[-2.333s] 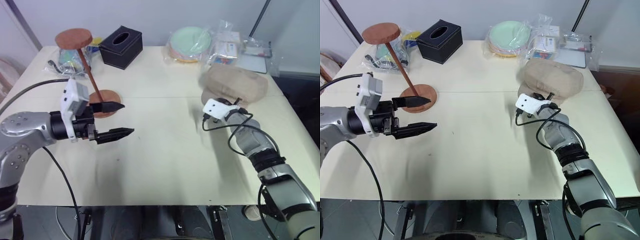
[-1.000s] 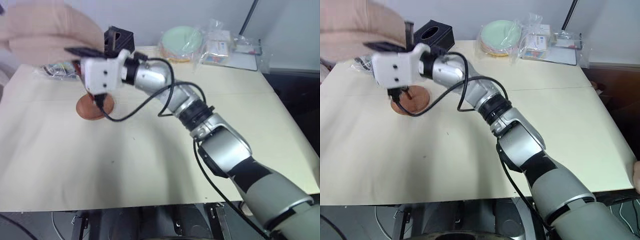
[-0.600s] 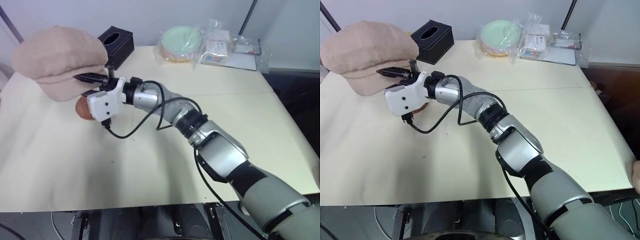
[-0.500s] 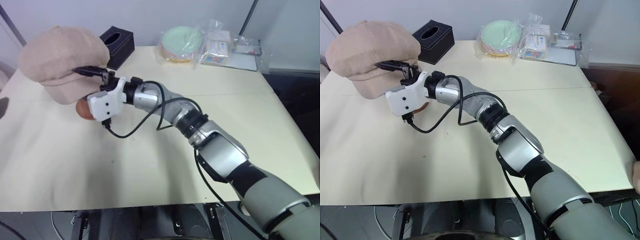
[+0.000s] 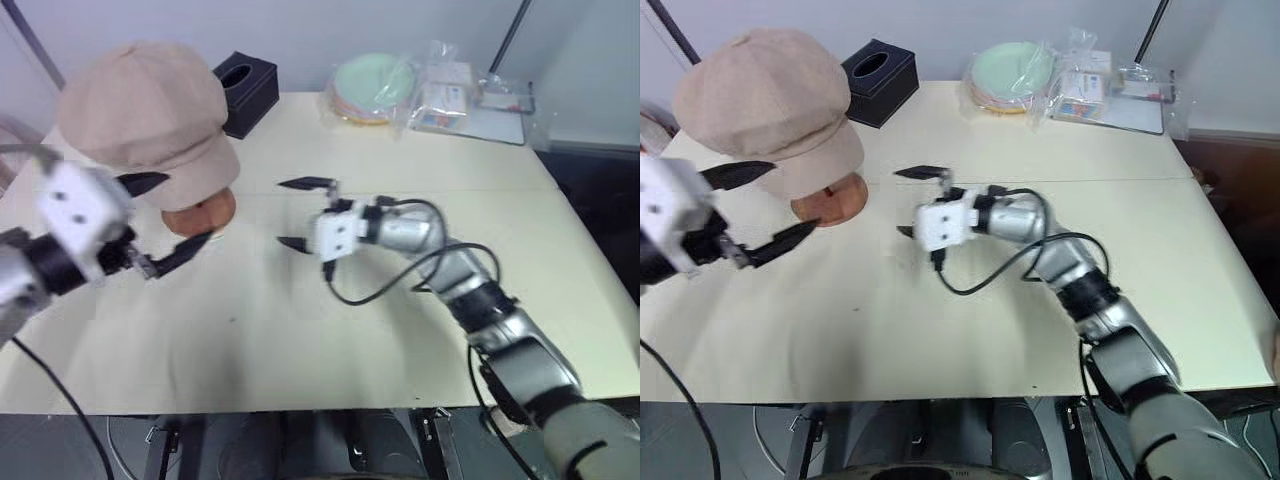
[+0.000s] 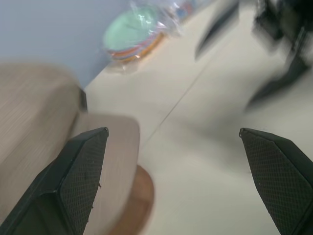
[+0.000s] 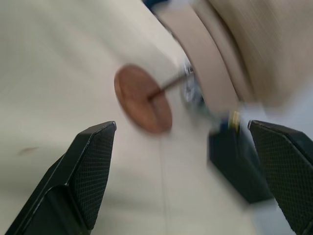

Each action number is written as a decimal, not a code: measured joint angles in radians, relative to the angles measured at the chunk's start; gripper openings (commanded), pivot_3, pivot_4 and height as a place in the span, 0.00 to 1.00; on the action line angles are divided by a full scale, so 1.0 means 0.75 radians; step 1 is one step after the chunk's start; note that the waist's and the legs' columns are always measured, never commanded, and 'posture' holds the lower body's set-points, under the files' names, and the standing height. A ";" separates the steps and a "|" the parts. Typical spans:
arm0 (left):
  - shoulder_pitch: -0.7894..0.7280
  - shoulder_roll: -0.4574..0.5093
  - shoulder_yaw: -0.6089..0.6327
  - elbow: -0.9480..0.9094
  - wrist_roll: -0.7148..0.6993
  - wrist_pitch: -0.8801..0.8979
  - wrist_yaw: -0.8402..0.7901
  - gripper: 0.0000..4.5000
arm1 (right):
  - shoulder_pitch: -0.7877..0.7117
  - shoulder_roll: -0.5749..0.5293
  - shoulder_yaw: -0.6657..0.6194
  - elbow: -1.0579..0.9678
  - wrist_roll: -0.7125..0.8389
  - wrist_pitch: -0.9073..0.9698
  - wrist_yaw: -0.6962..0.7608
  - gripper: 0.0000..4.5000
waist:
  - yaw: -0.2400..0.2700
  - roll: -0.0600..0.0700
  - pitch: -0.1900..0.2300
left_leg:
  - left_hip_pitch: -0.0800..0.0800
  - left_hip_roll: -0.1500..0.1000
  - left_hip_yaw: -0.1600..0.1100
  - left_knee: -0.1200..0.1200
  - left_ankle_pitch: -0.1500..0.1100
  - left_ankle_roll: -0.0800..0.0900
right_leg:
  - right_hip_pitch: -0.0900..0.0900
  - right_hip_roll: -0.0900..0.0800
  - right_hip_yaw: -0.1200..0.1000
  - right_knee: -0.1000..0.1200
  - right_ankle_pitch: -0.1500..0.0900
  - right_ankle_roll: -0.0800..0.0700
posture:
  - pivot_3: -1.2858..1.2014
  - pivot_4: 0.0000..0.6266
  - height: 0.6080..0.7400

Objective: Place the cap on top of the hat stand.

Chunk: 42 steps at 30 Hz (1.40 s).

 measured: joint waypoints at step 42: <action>-0.165 -0.281 -0.417 0.697 1.496 -0.819 0.603 0.01 | -0.301 -0.488 -0.703 -0.215 1.257 1.482 0.238 1.00 | 0.013 0.003 0.002 | -0.005 0.004 0.000 0.002 -0.002 0.003 | -0.004 -0.005 -0.004 0.000 0.000 -0.002 | 0.52 0.24 1.00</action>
